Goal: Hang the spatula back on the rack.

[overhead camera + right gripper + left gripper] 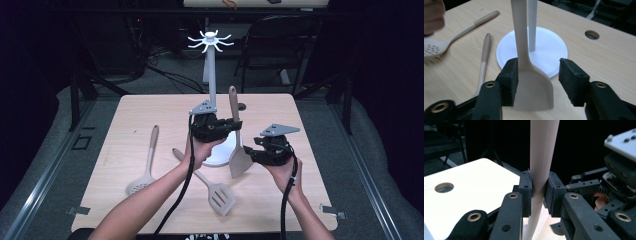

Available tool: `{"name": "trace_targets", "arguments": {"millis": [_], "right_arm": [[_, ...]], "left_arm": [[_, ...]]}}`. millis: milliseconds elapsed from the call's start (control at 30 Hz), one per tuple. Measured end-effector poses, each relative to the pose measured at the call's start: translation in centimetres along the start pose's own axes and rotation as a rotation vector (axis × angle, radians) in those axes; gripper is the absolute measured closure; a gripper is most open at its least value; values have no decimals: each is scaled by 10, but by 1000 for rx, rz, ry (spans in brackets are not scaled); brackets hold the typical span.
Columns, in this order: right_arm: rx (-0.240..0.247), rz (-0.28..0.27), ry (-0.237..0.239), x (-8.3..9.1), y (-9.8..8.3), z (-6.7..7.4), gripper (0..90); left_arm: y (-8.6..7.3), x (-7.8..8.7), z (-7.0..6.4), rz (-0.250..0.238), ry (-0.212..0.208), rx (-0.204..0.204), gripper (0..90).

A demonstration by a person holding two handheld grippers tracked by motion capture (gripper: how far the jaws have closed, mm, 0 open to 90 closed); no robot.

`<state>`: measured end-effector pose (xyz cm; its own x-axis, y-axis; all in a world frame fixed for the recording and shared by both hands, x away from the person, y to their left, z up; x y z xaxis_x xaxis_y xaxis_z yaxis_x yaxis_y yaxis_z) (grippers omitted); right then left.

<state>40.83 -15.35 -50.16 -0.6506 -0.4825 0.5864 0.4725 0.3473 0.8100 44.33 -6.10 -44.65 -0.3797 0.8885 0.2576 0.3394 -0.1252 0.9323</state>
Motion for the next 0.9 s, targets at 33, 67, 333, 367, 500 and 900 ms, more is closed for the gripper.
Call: {"name": "trace_targets", "arguments": {"millis": [33,67,333,367,500,900], "right_arm": [[-9,2,1,0,-3,-2,436],[-13,6,2,2,-5,-5,418],[-58,33,12,5,-19,-20,197],[-62,34,11,5,-19,-21,173],[-52,68,-12,3,-24,-26,98],[-41,159,-23,2,-38,-36,0]], "left_arm": [[1,1,1,2,3,-6,772],[3,1,2,-1,3,-11,772],[16,3,8,-18,5,-40,772],[17,4,9,-16,3,-48,772],[20,4,9,-12,3,-57,772],[37,12,9,-19,12,-92,772]]}}
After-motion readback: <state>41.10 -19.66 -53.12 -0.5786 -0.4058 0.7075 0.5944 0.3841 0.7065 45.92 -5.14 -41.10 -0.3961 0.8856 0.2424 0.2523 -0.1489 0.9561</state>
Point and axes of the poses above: each handheld gripper's, and its own axes: x roughly backward along the jaws, y roughly out of its top, z roughly to its left, the point moved 10 cm from there along -x, roughly forward along the jaws, and after that the axes turned 1 degree about -z, right-handed, at the moved point
